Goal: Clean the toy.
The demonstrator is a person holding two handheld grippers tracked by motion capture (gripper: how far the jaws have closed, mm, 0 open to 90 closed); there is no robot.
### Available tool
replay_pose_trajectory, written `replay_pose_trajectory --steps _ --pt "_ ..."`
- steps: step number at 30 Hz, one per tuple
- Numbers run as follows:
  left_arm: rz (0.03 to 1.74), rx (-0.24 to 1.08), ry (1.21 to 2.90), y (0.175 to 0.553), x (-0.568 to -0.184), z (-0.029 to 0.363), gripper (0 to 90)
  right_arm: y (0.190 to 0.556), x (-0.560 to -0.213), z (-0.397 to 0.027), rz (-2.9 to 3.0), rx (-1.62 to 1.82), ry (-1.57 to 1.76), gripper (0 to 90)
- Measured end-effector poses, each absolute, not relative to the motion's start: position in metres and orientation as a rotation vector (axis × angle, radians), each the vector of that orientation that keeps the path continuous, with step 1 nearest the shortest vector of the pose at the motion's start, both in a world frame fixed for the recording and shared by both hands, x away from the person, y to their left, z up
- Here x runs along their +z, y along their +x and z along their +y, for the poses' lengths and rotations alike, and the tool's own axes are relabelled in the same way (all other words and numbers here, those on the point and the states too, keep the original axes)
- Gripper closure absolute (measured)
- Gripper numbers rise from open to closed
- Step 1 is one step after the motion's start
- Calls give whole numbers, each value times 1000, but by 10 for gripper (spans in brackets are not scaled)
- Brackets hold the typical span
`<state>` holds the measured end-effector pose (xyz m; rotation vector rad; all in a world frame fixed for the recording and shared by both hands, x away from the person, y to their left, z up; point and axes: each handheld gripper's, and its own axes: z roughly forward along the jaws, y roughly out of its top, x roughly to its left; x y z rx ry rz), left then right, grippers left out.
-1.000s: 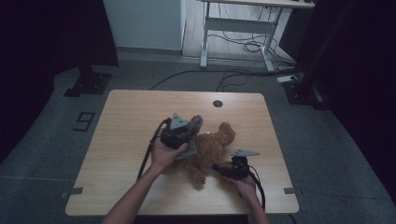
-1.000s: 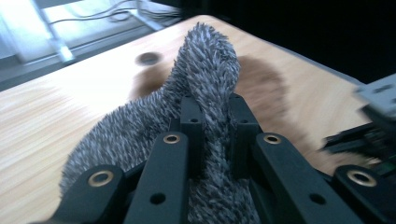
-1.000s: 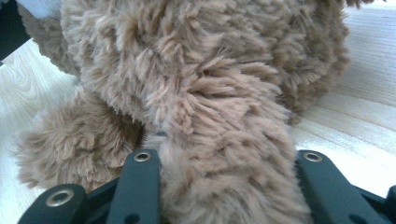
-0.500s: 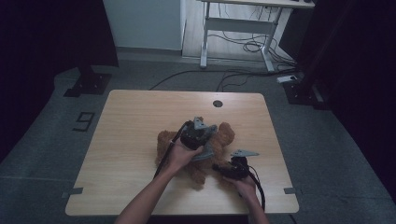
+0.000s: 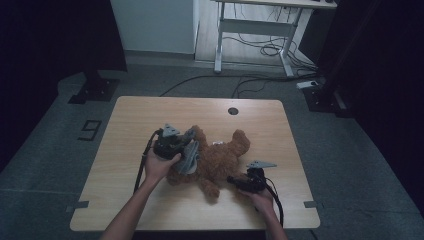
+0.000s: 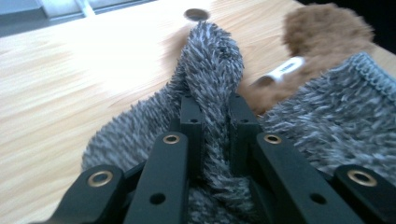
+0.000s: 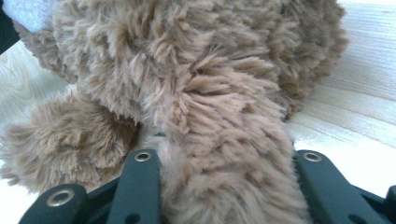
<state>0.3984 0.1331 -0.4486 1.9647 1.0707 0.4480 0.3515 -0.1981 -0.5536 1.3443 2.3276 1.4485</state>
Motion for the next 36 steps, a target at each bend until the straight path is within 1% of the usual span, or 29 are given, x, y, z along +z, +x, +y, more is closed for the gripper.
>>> replay_pose_trajectory --steps 5,11,14,20,23,28,32,36 --pt "1153 435 1958 400 -462 161 793 351 -554 -198 2326 1451 1348 605" --pt "1239 429 1990 399 -484 182 794 352 -554 -198 2328 1452 1350 606" --pt "1265 346 1978 396 -503 188 794 352 -554 -199 2329 1458 1352 606" --pt "1292 237 1971 395 -531 189 795 353 -555 -199 2330 1465 1356 608" --pt "1280 190 1932 396 -532 189 797 353 -555 -198 2333 1462 1347 614" --pt "1247 156 1898 394 -529 187 802 353 -554 -197 2318 1479 1296 637" --pt "1212 168 1878 390 -524 181 806 352 -551 -193 2299 1486 1229 654" --pt "1207 177 1853 394 -518 181 806 357 -548 -191 2288 1476 1156 655"
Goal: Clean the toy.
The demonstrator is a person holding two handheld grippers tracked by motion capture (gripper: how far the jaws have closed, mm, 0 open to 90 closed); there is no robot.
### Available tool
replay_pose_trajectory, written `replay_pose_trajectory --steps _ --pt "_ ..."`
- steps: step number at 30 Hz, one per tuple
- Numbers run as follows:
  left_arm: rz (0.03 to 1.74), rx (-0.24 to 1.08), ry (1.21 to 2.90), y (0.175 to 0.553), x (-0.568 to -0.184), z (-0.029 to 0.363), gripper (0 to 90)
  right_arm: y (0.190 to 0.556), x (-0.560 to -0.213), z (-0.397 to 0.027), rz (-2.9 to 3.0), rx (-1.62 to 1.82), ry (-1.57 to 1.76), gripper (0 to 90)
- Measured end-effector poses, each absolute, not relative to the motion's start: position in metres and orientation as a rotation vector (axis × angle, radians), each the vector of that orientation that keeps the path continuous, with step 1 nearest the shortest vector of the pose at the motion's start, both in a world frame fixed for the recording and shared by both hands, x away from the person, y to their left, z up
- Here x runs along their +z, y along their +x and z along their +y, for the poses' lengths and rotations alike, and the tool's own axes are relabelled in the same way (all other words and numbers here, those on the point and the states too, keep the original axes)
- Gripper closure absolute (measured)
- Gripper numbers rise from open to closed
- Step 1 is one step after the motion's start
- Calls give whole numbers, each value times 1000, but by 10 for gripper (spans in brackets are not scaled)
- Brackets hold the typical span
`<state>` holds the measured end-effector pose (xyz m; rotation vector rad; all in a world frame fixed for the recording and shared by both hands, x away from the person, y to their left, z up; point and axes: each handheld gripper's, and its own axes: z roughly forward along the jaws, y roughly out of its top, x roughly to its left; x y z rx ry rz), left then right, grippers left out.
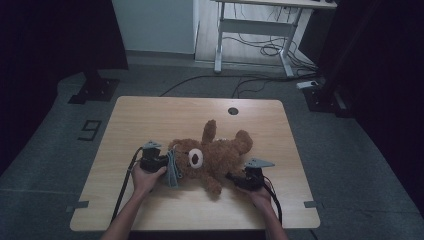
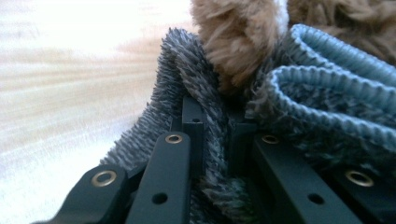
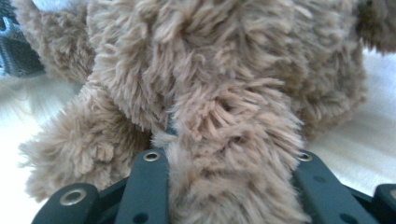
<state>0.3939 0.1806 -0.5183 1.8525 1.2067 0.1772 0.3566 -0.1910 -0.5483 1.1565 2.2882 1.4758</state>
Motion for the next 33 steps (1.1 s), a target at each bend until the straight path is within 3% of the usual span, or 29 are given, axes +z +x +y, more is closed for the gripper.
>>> replay_pose_trajectory --steps 6,13,20,27,33 --pt "1231 207 1824 416 -513 177 805 376 -546 -189 2256 1422 1169 656" --pt "1227 220 1819 416 -506 186 797 381 -550 -198 2268 1420 1245 647" --pt "1160 341 1792 406 -457 185 792 376 -549 -196 2290 1378 1234 636" --pt "1013 390 1816 408 -413 140 792 375 -550 -195 2295 1373 1235 632" --pt "985 350 1913 426 -415 88 789 372 -552 -196 2288 1381 1237 629"
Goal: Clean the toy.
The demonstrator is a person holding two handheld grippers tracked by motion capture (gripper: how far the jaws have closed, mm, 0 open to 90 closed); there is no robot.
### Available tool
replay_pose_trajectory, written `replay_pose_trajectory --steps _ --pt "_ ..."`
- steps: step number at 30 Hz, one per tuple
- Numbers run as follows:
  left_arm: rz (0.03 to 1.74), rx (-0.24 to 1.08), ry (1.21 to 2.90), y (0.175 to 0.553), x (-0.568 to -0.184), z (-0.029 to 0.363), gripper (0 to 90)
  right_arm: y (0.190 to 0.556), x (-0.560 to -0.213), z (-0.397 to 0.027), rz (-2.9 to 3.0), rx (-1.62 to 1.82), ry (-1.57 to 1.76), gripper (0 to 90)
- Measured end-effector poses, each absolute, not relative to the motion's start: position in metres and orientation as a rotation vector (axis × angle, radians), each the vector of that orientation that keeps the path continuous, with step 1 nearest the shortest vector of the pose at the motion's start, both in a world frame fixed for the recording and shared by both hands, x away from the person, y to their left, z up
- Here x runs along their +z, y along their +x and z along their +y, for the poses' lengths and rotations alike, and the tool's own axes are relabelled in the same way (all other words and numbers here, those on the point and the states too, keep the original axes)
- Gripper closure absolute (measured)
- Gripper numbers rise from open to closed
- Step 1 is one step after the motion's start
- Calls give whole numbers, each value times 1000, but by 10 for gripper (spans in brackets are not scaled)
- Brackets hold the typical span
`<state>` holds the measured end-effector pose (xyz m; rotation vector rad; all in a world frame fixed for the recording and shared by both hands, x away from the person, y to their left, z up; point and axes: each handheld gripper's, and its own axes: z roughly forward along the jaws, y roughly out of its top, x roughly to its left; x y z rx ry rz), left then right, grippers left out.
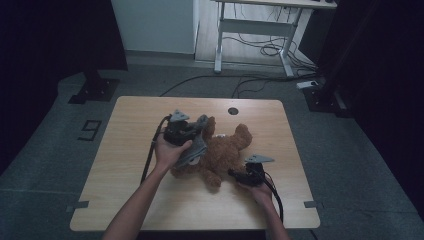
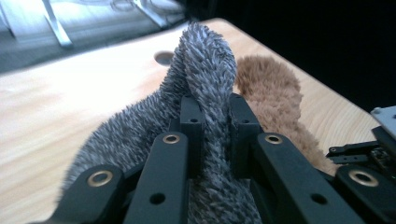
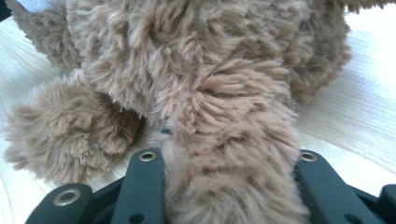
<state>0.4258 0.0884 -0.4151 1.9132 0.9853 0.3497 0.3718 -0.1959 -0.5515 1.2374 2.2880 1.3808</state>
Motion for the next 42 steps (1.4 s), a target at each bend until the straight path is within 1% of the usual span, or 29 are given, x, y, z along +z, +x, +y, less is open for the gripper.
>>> replay_pose_trajectory --steps 3,6,10,14,17,24,26,28,33,35,39,42 --pt "1044 310 1954 437 -434 81 788 371 -552 -197 2287 1385 1241 628" --pt "1106 254 1948 441 -455 89 788 370 -552 -197 2291 1383 1244 628" --pt "1112 193 1915 437 -463 102 788 370 -552 -196 2298 1377 1241 625" --pt "1086 223 1945 424 -465 99 789 369 -553 -196 2303 1365 1245 615" --pt "1064 246 1961 415 -467 97 790 367 -553 -198 2303 1354 1266 584" --pt "1032 252 1947 400 -474 96 795 366 -555 -202 2317 1334 1303 456" --pt "1019 267 1949 395 -475 95 797 366 -554 -205 2328 1331 1298 394" --pt "1010 278 1949 392 -476 95 797 365 -553 -207 2325 1308 1300 357" --pt "995 314 1953 384 -478 94 798 358 -546 -210 2313 1301 1270 352" --pt "992 312 1951 384 -478 94 799 355 -542 -214 2294 1317 1260 337" --pt "983 312 1952 381 -479 93 799 353 -531 -226 2197 1431 1283 326" --pt "978 308 1947 377 -479 93 800 355 -522 -229 2158 1480 1291 296"
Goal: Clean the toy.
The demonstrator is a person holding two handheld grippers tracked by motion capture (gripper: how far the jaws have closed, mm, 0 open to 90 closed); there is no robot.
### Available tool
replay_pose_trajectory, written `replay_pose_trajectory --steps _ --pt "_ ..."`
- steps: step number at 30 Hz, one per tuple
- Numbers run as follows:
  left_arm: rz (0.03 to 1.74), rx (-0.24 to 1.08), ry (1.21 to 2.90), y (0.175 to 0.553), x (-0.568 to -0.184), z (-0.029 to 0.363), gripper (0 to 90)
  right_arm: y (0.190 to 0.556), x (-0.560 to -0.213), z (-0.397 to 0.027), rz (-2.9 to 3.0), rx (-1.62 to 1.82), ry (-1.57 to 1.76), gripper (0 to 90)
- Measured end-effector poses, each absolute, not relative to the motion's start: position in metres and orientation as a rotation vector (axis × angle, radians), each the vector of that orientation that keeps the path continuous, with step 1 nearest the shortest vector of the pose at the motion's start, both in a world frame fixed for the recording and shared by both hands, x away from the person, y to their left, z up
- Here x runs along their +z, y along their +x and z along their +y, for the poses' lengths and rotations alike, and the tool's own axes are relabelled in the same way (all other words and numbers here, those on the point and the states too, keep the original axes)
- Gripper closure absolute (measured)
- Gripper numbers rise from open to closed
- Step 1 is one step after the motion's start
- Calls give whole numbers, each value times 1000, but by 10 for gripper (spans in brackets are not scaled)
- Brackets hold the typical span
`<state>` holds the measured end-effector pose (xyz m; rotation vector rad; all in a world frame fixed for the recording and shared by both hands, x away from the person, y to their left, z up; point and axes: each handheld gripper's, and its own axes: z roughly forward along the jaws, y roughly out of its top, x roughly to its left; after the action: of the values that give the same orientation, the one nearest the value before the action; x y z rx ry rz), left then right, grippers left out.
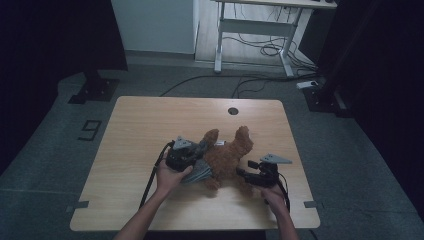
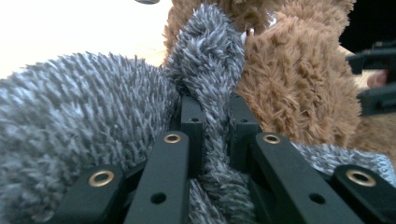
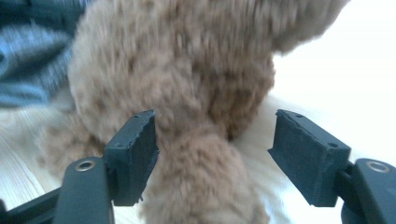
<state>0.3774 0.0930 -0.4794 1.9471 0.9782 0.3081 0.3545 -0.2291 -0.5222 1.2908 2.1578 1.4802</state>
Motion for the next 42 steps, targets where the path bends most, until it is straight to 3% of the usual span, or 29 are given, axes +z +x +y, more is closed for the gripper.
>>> replay_pose_trajectory --steps 9,13,19,22,33,36,42 --pt "957 304 1947 364 -481 93 800 374 -489 -225 2020 1521 1334 184" --pt "952 304 1939 361 -482 93 800 387 -483 -221 2009 1476 1352 182" --pt "950 298 1940 359 -482 93 800 386 -491 -219 2014 1550 1343 505" --pt "944 296 1943 356 -482 91 799 378 -495 -218 2020 1531 1306 575" --pt "902 282 1934 346 -467 88 791 361 -510 -223 2037 1528 1255 664" --pt "817 334 1946 333 -453 76 793 361 -510 -225 2034 1516 1256 665" --pt "699 297 2002 322 -444 38 794 361 -512 -226 2026 1531 1264 664"
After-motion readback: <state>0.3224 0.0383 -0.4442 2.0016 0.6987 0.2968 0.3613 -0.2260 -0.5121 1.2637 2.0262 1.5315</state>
